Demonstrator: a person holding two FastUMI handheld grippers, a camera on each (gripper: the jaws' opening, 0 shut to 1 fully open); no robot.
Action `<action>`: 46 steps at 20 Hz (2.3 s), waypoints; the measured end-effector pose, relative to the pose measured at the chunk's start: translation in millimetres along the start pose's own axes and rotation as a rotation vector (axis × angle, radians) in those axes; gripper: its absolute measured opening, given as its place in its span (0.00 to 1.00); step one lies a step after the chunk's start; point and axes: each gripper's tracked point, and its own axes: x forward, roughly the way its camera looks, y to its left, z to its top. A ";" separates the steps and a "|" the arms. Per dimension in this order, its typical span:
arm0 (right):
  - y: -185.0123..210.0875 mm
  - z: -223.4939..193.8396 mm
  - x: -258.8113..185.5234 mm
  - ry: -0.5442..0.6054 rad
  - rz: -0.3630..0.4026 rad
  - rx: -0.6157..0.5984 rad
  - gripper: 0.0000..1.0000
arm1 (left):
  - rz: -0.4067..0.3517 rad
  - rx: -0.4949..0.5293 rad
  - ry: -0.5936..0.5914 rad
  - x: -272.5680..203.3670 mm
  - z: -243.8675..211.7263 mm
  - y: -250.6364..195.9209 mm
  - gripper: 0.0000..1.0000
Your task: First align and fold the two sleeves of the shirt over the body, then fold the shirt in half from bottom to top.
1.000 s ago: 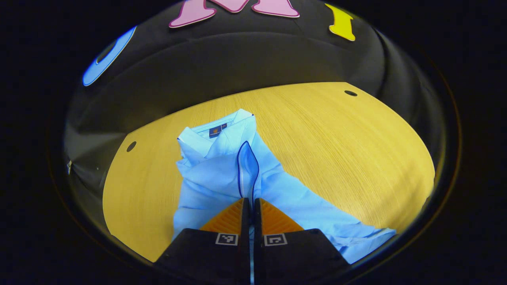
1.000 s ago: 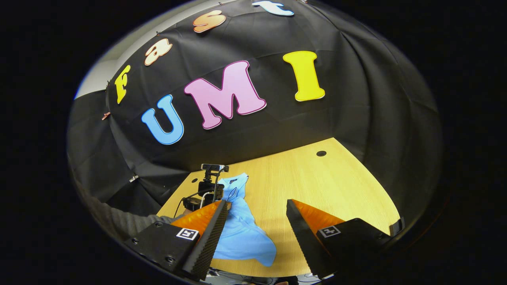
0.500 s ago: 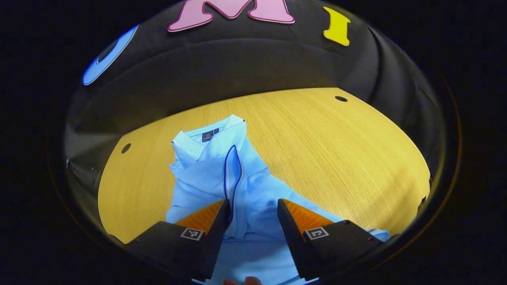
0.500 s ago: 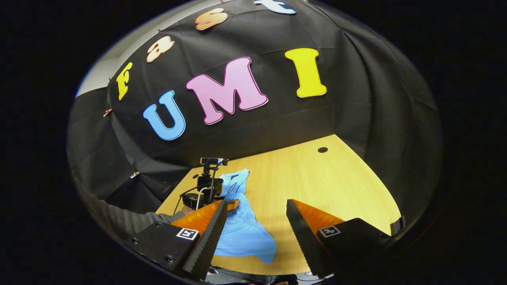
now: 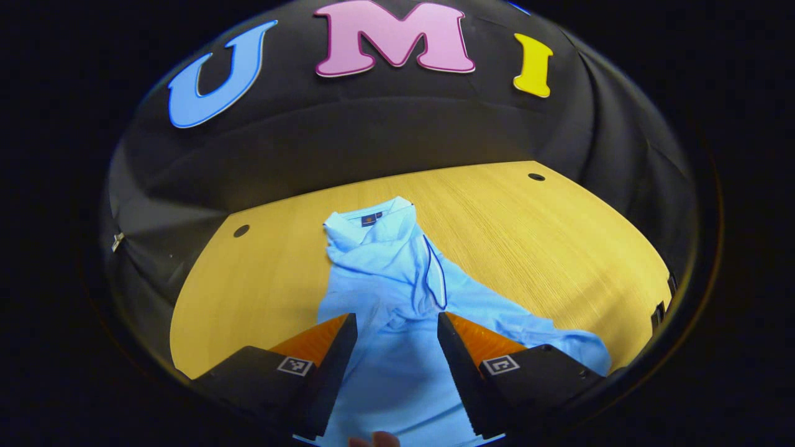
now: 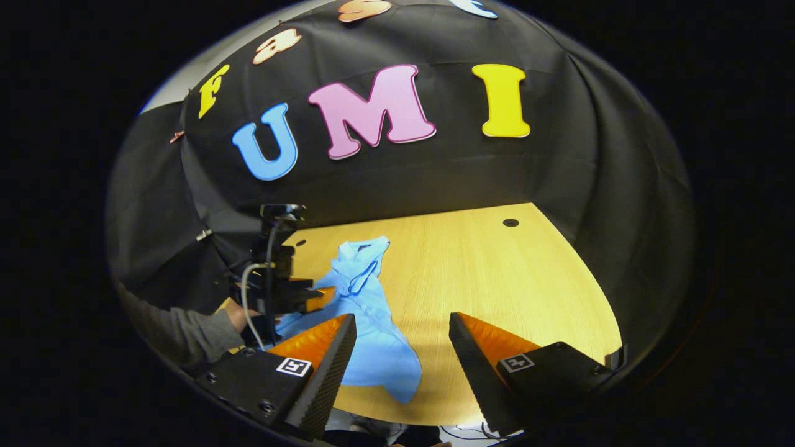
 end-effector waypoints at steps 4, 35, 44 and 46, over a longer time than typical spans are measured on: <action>8.6 -48.9 7.1 0.107 0.011 -0.066 0.94 | 0.018 0.002 0.018 -54.8 -35.9 28.7 0.84; 27.9 -194.5 63.9 0.404 0.010 -0.251 0.61 | 0.012 -0.228 0.331 -130.9 -208.2 59.9 0.52; 47.2 -186.3 67.7 0.391 0.063 -0.154 0.05 | 0.017 -0.365 0.299 -130.2 -195.1 55.1 0.06; 43.2 -172.6 64.4 0.365 0.055 -0.133 0.05 | 0.019 -0.359 0.273 -132.7 -184.5 55.0 0.06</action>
